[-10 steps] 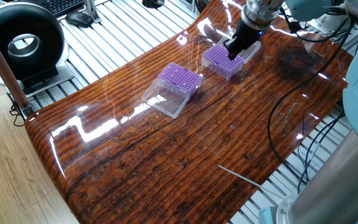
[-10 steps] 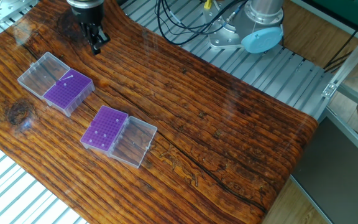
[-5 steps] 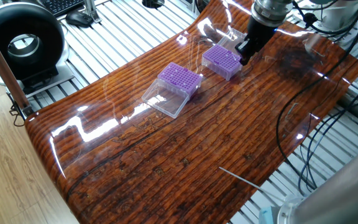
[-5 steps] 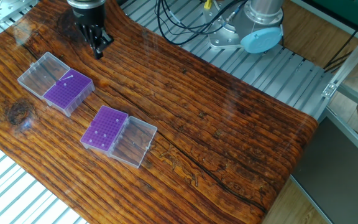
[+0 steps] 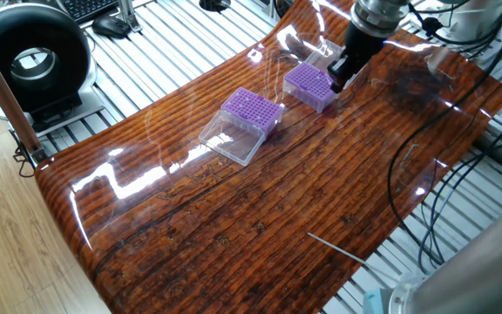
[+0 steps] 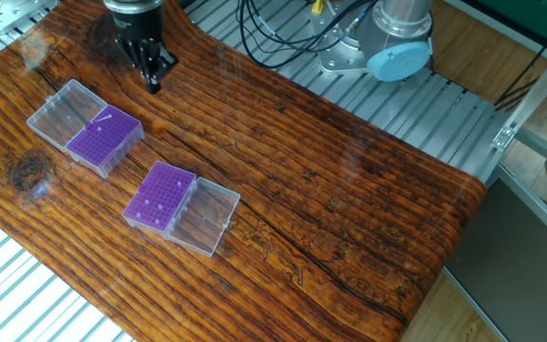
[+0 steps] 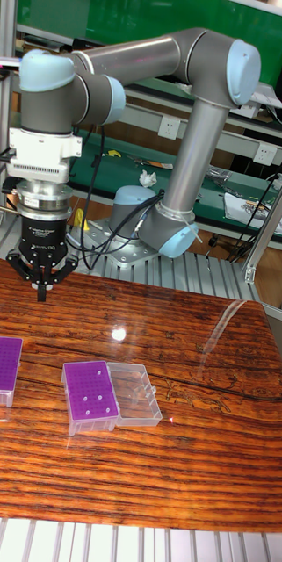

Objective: Transfer all small pipette tips from one holder to another

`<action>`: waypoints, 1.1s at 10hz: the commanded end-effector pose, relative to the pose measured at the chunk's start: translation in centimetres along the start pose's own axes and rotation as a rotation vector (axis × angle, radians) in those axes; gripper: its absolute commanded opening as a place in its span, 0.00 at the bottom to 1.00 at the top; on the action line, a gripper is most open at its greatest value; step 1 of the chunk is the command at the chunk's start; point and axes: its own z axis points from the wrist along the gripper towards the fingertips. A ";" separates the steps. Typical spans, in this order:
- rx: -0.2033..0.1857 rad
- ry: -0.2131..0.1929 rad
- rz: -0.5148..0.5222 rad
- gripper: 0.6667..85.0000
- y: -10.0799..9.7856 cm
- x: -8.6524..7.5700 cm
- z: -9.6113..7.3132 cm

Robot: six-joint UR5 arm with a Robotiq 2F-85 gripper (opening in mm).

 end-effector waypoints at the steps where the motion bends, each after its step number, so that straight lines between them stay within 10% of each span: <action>1: 0.002 0.019 -0.034 0.35 1.5 -1.2 -0.2; 11: -0.023 0.018 0.060 0.28 11.2 -11.4 1.8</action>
